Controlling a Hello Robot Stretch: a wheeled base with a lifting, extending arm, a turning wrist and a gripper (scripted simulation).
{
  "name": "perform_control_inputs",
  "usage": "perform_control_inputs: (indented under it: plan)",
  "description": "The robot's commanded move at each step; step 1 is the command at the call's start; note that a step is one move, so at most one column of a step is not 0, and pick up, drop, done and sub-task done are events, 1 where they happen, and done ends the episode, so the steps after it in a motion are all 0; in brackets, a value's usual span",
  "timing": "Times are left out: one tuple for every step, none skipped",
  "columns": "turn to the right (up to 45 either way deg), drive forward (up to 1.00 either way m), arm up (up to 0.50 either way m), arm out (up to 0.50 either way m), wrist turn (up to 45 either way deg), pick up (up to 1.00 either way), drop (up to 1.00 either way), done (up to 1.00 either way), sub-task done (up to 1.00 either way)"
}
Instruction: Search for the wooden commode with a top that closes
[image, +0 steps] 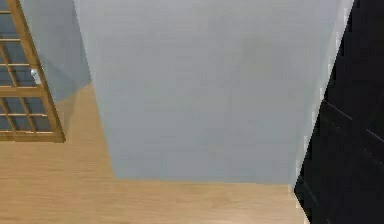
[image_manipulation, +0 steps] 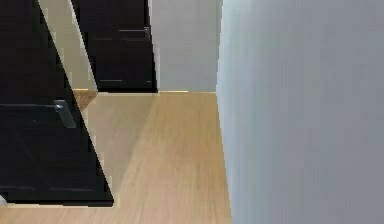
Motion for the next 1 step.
perform_control_inputs:
  plan:
    - [0.0, 0.25, 0.0, 0.0, 0.0, 0.0, 0.0, 0.0, 0.0]
